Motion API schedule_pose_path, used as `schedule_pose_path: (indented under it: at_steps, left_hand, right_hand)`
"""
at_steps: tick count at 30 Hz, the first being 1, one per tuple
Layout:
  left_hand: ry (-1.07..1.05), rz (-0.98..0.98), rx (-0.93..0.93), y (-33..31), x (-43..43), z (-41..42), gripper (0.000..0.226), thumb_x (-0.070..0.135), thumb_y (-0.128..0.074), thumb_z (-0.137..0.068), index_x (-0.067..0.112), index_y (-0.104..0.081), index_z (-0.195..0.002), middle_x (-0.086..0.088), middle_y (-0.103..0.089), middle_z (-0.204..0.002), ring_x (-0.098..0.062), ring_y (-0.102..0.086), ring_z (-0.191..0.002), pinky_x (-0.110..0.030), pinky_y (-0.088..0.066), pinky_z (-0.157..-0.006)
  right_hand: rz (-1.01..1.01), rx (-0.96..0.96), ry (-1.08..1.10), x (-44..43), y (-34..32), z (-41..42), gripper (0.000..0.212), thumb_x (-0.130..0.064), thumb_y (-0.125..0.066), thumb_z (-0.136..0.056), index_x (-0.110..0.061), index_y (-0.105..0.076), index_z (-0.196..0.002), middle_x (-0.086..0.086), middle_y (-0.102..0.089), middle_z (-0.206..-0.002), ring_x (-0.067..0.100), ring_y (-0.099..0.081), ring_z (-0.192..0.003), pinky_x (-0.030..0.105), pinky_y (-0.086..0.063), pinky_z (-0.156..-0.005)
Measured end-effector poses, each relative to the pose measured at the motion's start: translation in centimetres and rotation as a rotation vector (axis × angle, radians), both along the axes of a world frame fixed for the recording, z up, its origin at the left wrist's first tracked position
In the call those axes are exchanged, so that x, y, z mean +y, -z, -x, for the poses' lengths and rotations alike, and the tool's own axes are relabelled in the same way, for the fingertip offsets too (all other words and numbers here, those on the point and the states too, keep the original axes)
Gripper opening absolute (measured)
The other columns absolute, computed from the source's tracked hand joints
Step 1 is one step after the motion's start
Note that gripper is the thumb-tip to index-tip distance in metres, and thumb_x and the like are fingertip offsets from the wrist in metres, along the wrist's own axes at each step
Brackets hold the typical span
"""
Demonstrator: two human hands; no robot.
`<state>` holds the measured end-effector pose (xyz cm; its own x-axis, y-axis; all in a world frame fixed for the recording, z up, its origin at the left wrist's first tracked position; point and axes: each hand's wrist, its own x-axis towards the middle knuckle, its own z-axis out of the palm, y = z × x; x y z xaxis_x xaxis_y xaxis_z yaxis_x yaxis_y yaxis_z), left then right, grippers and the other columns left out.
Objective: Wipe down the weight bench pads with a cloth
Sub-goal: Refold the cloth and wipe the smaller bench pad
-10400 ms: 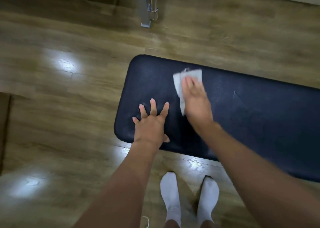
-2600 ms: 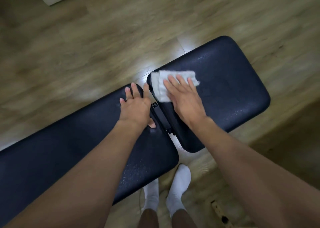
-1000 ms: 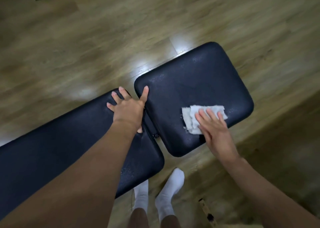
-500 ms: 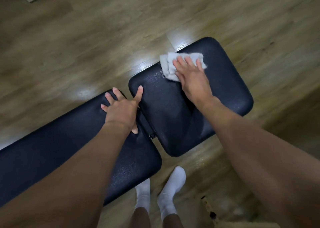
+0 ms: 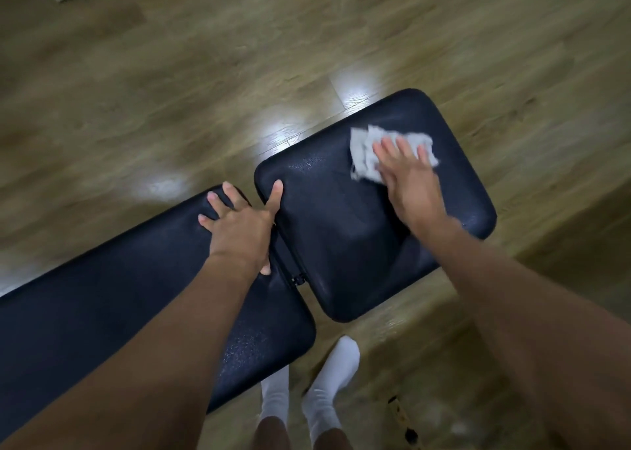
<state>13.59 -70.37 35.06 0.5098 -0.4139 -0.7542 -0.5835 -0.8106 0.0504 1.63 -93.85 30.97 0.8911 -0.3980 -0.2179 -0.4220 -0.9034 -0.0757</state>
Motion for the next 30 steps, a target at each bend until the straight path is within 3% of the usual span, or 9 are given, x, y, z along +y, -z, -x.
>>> schedule_pose_path:
  at_steps: [5, 14, 16, 20, 24, 27, 30]
  left_hand:
    - [-0.014, 0.000, 0.014, -0.4, 0.0, -0.1, 0.141, 0.020, -0.089, -0.062, 0.045, 0.022, -0.144, -0.038, 0.014, -0.150, -0.060, 0.005, -0.137, -0.070, -0.020, -0.105]
    - [0.000, 0.001, -0.005, -0.6, 0.0, 0.3, 0.139, 0.021, -0.087, -0.064, 0.042, 0.025, -0.145, -0.040, 0.014, -0.149, -0.061, 0.005, -0.136, -0.071, -0.021, -0.105]
    - [0.005, 0.001, -0.008, -0.5, 0.0, 0.3, 0.140, 0.022, -0.087, -0.065, 0.041, 0.026, -0.145, -0.041, 0.014, -0.148, -0.062, 0.005, -0.136, -0.071, -0.021, -0.105]
    - [0.017, 0.000, -0.018, -0.1, 0.1, 0.2, 0.141, 0.024, -0.088, -0.064, 0.040, 0.027, -0.144, -0.042, 0.012, -0.148, -0.063, 0.003, -0.135, -0.071, -0.024, -0.104]
    - [0.002, -0.002, -0.013, 0.0, 0.2, 0.1, 0.141, 0.022, -0.088, -0.063, 0.043, 0.026, -0.143, -0.039, 0.013, -0.150, -0.061, 0.004, -0.137, -0.070, -0.024, -0.105]
    - [0.006, -0.002, -0.017, -0.2, 0.2, 0.1, 0.140, 0.023, -0.088, -0.063, 0.043, 0.026, -0.143, -0.038, 0.013, -0.150, -0.061, 0.004, -0.137, -0.069, -0.023, -0.106]
    - [0.005, -0.003, -0.013, -0.5, 0.1, 0.1, 0.140, 0.023, -0.088, -0.064, 0.043, 0.025, -0.144, -0.039, 0.013, -0.150, -0.061, 0.004, -0.137, -0.070, -0.023, -0.106]
  right_hand:
    - [-0.013, -0.073, -0.001, -2.4, 0.2, -4.6, 0.032, -0.014, -0.037, -0.100, -0.009, -0.045, -0.130, 0.007, -0.047, -0.137, 0.030, -0.041, -0.128, 0.050, -0.028, -0.106]
    - [-0.075, -0.065, 0.075, 1.7, -1.6, 13.6, 0.036, -0.005, -0.055, -0.094, -0.007, -0.054, -0.130, 0.011, -0.059, -0.132, 0.035, -0.051, -0.126, 0.058, -0.036, -0.104]
    - [-0.077, -0.017, 0.063, 1.1, -1.7, 12.3, 0.038, -0.003, -0.057, -0.091, -0.005, -0.054, -0.130, 0.013, -0.060, -0.130, 0.037, -0.052, -0.124, 0.060, -0.036, -0.102]
    - [0.018, 0.046, 0.063, -1.8, -0.5, 3.2, 0.042, -0.013, -0.039, -0.100, -0.009, -0.037, -0.142, 0.010, -0.042, -0.145, 0.029, -0.034, -0.136, 0.053, -0.025, -0.111]
    - [0.070, 0.064, 0.038, -4.9, 0.4, -6.3, 0.040, -0.008, -0.045, -0.096, -0.014, -0.038, -0.135, 0.005, -0.040, -0.139, 0.025, -0.032, -0.134, 0.051, -0.030, -0.105]
    - [0.060, 0.027, -0.023, -5.4, 0.3, -5.2, 0.035, -0.004, -0.048, -0.093, -0.013, -0.044, -0.127, 0.006, -0.045, -0.132, 0.028, -0.039, -0.127, 0.050, -0.033, -0.102]
    - [0.105, 0.041, -0.027, -4.3, -0.4, 1.3, 0.042, -0.005, -0.054, -0.091, -0.012, -0.046, -0.132, 0.008, -0.047, -0.136, 0.028, -0.038, -0.130, 0.049, -0.034, -0.103]
